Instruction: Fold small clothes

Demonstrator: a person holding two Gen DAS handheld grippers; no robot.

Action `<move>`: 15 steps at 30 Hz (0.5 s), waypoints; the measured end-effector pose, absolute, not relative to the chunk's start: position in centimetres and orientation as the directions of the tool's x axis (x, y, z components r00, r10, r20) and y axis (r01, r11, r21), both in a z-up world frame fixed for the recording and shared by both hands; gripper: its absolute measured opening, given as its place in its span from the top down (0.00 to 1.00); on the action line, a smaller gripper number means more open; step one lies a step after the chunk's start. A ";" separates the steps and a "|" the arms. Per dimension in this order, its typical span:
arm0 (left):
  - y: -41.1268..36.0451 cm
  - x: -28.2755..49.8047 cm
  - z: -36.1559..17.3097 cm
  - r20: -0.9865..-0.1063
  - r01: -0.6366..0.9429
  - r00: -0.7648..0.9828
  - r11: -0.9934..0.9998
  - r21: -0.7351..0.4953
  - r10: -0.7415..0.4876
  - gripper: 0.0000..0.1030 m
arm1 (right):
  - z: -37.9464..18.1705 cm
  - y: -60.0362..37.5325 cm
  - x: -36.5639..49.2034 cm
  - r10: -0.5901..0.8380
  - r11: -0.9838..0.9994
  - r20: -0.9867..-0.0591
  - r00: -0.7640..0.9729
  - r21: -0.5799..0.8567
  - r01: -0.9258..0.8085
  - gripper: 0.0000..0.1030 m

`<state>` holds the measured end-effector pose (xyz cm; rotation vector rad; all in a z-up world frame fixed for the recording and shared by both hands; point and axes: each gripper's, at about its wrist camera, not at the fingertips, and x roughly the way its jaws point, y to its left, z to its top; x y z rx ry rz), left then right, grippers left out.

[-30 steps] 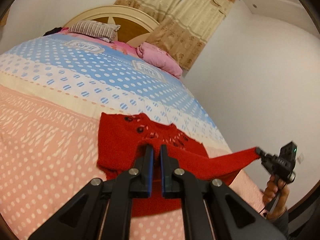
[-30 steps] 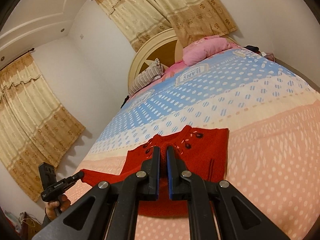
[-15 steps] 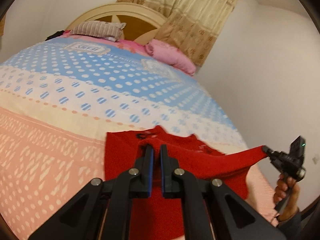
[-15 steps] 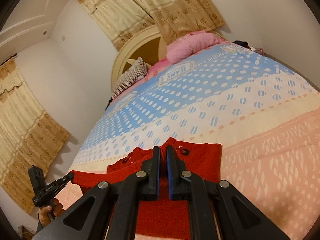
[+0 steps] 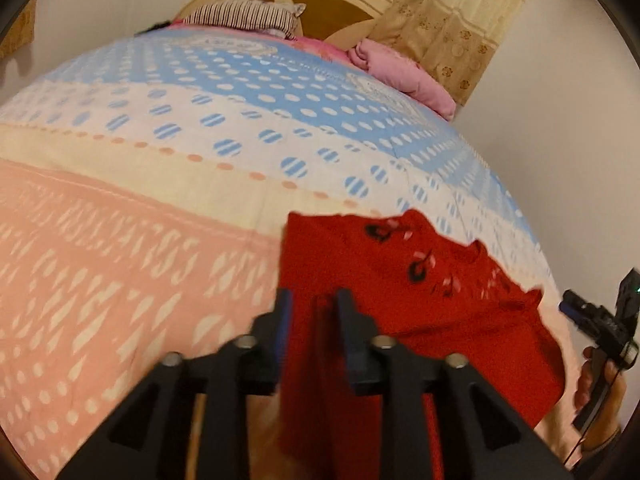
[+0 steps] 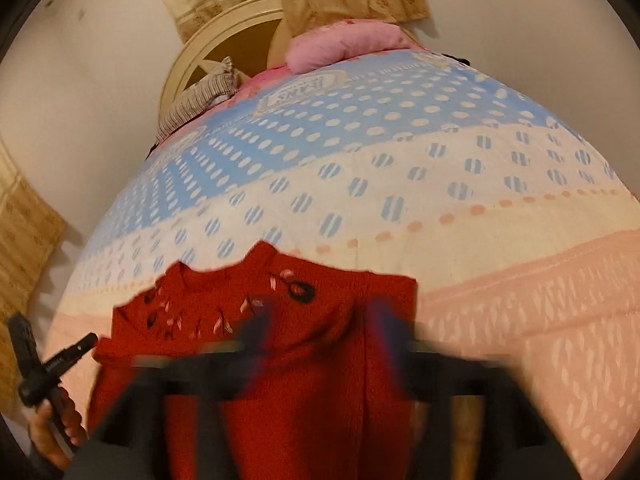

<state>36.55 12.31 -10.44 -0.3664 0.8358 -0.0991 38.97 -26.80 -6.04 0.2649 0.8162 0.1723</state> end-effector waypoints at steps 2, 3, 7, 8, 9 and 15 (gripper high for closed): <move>11.7 35.0 -10.3 -0.695 -0.029 0.688 0.950 -0.312 -0.207 0.42 | -6.4 -25.3 38.1 0.267 0.961 -0.720 0.641 0.252 -0.117 0.24; 11.3 34.3 -10.2 -0.689 -0.012 0.697 0.958 -0.288 -0.199 0.37 | -6.8 -24.3 37.7 0.273 0.962 -0.739 0.616 0.229 -0.151 0.24; 9.1 34.4 -10.6 -0.709 0.034 0.690 0.986 -0.164 -0.142 0.26 | -8.6 -19.5 37.9 0.353 0.925 -0.818 0.454 0.234 -0.299 0.24; 8.8 34.8 -10.6 -0.718 0.028 0.686 0.990 -0.141 -0.122 0.26 | -9.3 -18.2 38.4 0.335 0.925 -0.846 0.414 0.210 -0.317 0.24; 9.0 35.1 -10.5 -0.717 0.014 0.688 0.989 -0.146 -0.115 0.26 | -10.1 -16.9 39.2 0.293 0.930 -0.871 0.395 0.164 -0.328 0.24; 10.9 34.3 -9.9 -0.694 -0.058 0.714 0.982 -0.180 -0.085 0.16 | -8.0 -18.4 41.9 0.191 0.982 -0.762 0.619 0.138 -0.133 0.24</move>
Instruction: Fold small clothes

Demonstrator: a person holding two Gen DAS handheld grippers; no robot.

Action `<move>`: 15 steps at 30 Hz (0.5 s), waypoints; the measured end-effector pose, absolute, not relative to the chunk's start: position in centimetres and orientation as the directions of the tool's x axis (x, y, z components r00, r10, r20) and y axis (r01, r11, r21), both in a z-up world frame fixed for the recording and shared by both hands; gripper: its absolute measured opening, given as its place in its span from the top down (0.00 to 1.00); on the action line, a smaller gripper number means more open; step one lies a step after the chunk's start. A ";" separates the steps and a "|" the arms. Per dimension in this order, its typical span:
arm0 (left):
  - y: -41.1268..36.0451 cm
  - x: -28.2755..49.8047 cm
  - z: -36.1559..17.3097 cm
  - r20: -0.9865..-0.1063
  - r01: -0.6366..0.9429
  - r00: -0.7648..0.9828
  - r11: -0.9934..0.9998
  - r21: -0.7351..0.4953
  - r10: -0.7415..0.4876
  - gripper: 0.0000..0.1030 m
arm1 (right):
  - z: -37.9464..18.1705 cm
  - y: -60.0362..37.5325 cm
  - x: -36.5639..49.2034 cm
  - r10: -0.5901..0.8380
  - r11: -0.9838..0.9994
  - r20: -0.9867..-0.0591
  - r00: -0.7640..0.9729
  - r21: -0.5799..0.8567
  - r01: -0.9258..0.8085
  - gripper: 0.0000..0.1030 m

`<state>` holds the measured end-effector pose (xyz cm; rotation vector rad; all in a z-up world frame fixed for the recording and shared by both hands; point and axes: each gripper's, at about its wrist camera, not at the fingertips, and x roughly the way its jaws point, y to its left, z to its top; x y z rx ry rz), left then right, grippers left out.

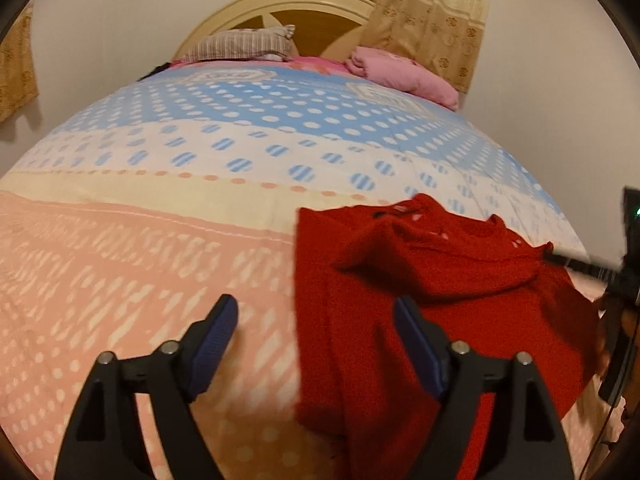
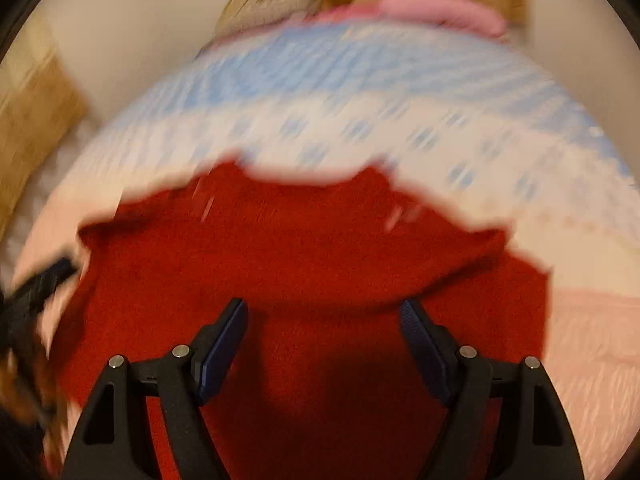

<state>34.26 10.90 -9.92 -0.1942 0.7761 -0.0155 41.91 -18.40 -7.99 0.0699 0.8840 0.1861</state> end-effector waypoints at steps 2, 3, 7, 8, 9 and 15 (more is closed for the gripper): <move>11.4 33.7 -10.0 -0.688 -0.064 0.722 0.983 -0.174 -0.074 0.07 | -7.1 -20.1 41.1 0.211 0.975 -0.706 0.676 0.206 -0.088 0.24; 11.8 33.4 -10.2 -0.684 -0.074 0.727 0.983 -0.168 -0.062 0.05 | -6.9 -20.7 40.5 0.229 0.968 -0.692 0.685 0.233 -0.088 0.24; 12.4 33.6 -11.1 -0.700 -0.096 0.713 0.982 -0.165 -0.048 0.05 | -7.2 -21.7 38.5 0.212 0.975 -0.695 0.687 0.197 -0.101 0.24; 12.4 33.7 -11.3 -0.703 -0.101 0.710 0.980 -0.171 -0.049 0.05 | -7.5 -21.9 38.0 0.219 0.974 -0.702 0.677 0.197 -0.111 0.24; 12.3 33.8 -11.4 -0.704 -0.098 0.708 0.980 -0.174 -0.054 0.05 | -7.7 -21.9 38.0 0.224 0.973 -0.710 0.667 0.200 -0.114 0.24; 10.6 33.9 -10.0 -0.661 -0.013 0.746 0.991 -0.134 -0.080 0.14 | -8.4 -23.9 37.0 0.201 0.979 -0.721 0.663 0.172 -0.110 0.24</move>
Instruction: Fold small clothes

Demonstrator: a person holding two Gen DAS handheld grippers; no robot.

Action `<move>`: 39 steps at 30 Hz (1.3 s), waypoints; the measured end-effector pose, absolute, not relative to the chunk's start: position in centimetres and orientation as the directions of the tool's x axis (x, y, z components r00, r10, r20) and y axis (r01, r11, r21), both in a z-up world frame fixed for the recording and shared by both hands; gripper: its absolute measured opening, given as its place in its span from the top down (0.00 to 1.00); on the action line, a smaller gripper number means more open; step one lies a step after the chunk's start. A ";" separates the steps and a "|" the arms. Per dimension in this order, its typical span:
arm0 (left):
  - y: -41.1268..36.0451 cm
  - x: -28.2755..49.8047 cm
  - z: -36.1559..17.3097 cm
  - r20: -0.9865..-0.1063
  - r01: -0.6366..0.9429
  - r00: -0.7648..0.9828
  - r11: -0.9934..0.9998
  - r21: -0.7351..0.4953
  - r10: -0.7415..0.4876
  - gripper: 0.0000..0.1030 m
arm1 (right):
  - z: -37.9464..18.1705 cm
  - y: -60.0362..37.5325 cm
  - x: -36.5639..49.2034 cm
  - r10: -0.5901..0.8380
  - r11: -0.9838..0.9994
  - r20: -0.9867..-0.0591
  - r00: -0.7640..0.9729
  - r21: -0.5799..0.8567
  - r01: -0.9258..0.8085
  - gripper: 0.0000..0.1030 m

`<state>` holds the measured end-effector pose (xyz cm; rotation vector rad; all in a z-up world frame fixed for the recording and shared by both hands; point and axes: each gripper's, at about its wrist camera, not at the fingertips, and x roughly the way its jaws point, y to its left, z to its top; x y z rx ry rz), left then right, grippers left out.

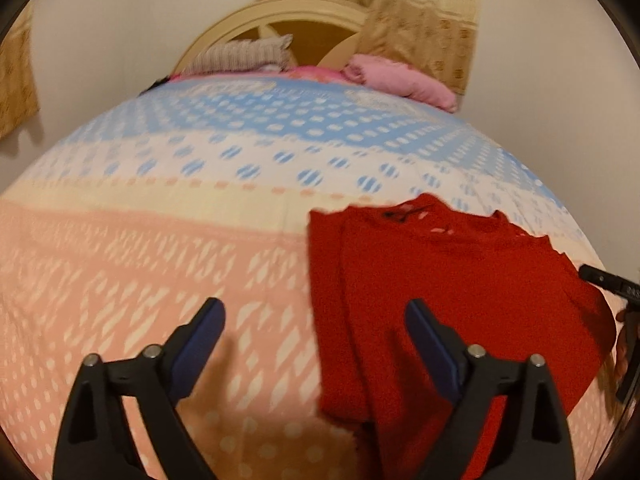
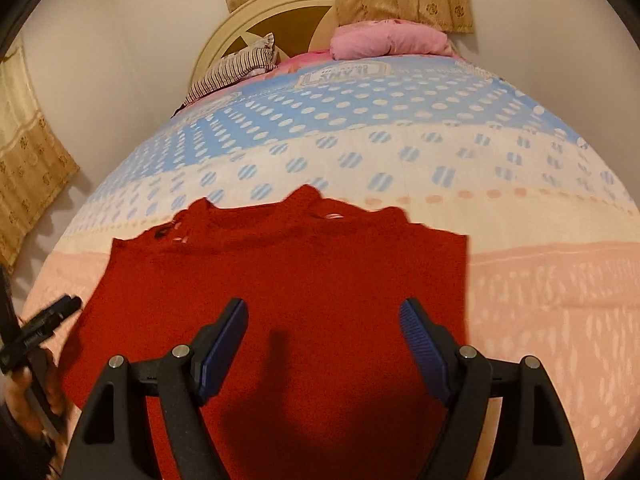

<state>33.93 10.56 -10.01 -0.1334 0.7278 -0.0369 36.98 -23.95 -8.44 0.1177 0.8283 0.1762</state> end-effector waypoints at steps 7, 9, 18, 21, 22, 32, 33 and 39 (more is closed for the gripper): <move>9.0 37.8 -10.5 -0.693 0.082 0.695 0.979 -0.188 -0.191 0.49 | -8.9 -25.4 40.4 0.154 0.988 -0.774 0.614 0.127 -0.088 0.50; 8.4 38.7 -11.5 -0.723 0.074 0.668 0.983 -0.169 -0.175 0.50 | -9.9 -24.6 41.3 0.138 0.990 -0.802 0.581 0.098 -0.100 0.53; 8.6 38.3 -10.6 -0.681 0.090 0.705 0.978 -0.189 -0.197 0.94 | -9.8 -22.8 40.5 0.063 0.986 -0.778 0.625 -0.049 -0.161 0.90; 8.9 38.5 -9.5 -0.653 0.085 0.731 0.976 -0.200 -0.197 0.94 | -8.0 -23.0 40.0 0.071 0.989 -0.728 0.681 -0.037 -0.142 0.90; 8.8 38.7 -9.5 -0.656 0.081 0.731 0.979 -0.186 -0.185 0.94 | -7.7 -23.1 40.0 0.066 0.991 -0.716 0.695 -0.034 -0.129 0.90; 9.6 40.0 -12.5 -0.725 0.000 0.676 0.984 -0.179 -0.132 0.87 | -11.4 -23.7 41.0 -0.002 0.996 -0.788 0.616 -0.054 -0.066 0.87; 9.7 39.9 -12.4 -0.725 -0.008 0.677 0.984 -0.178 -0.125 0.86 | -11.1 -23.8 40.8 -0.003 0.997 -0.775 0.632 -0.053 -0.059 0.81; 11.8 37.3 -11.6 -0.701 -0.046 0.704 0.976 -0.211 -0.118 0.29 | -8.6 -23.5 38.9 0.028 0.998 -0.759 0.650 -0.010 -0.055 0.44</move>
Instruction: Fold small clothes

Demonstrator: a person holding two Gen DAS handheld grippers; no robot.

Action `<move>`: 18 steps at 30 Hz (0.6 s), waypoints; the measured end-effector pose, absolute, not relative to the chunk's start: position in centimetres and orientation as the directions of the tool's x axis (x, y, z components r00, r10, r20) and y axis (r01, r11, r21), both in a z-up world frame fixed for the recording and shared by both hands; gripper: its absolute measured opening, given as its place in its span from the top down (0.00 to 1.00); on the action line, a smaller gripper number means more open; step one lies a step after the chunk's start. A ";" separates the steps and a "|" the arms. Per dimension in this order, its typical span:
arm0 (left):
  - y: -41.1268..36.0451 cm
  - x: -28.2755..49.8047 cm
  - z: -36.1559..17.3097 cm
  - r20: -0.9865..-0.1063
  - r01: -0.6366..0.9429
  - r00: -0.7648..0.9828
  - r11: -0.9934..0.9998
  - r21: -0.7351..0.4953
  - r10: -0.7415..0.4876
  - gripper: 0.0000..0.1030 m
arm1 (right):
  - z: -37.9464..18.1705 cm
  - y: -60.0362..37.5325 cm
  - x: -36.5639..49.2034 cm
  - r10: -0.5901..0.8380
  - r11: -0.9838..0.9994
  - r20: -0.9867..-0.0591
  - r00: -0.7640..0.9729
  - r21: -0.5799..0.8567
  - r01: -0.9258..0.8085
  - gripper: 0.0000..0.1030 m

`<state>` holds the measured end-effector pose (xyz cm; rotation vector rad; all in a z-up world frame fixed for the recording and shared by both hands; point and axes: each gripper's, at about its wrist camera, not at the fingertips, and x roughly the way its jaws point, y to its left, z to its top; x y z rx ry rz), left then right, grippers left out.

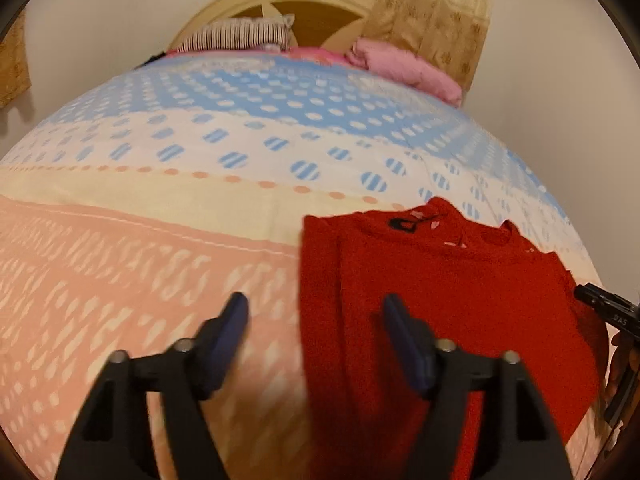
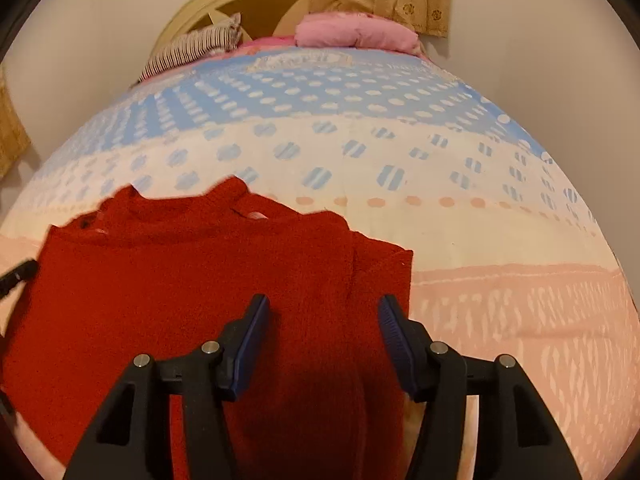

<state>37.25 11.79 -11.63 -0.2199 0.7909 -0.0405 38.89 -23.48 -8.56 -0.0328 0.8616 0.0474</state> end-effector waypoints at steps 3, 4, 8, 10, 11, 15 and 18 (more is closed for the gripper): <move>12.0 36.9 -12.7 -0.734 -0.049 0.673 0.985 -0.164 -0.089 0.28 | -8.0 -20.9 37.0 0.086 0.991 -0.733 0.675 -0.008 -0.135 0.41; 12.1 37.1 -13.2 -0.751 -0.049 0.654 0.984 -0.169 -0.096 0.28 | -8.3 -20.0 36.7 0.105 0.986 -0.740 0.664 -0.010 -0.167 0.39; 12.1 37.5 -13.7 -0.761 -0.040 0.638 0.982 -0.186 -0.118 0.19 | -11.0 -17.0 36.4 0.054 0.974 -0.787 0.615 -0.094 -0.206 0.38; 12.3 37.5 -13.9 -0.758 -0.037 0.638 0.978 -0.204 -0.134 0.18 | -10.5 -16.7 36.0 0.036 0.980 -0.781 0.624 -0.095 -0.175 0.38; 12.5 37.5 -14.0 -0.754 -0.037 0.640 0.975 -0.220 -0.146 0.18 | -10.3 -16.6 35.7 0.042 0.982 -0.782 0.622 -0.083 -0.171 0.38; 12.9 37.2 -13.9 -0.739 -0.037 0.651 0.964 -0.262 -0.176 0.18 | -8.4 -14.3 32.8 0.122 0.969 -0.751 0.649 -0.051 -0.241 0.38; 13.1 37.1 -14.0 -0.734 -0.028 0.648 0.957 -0.288 -0.202 0.15 | -7.7 -10.7 29.8 0.188 0.934 -0.721 0.667 -0.079 -0.349 0.38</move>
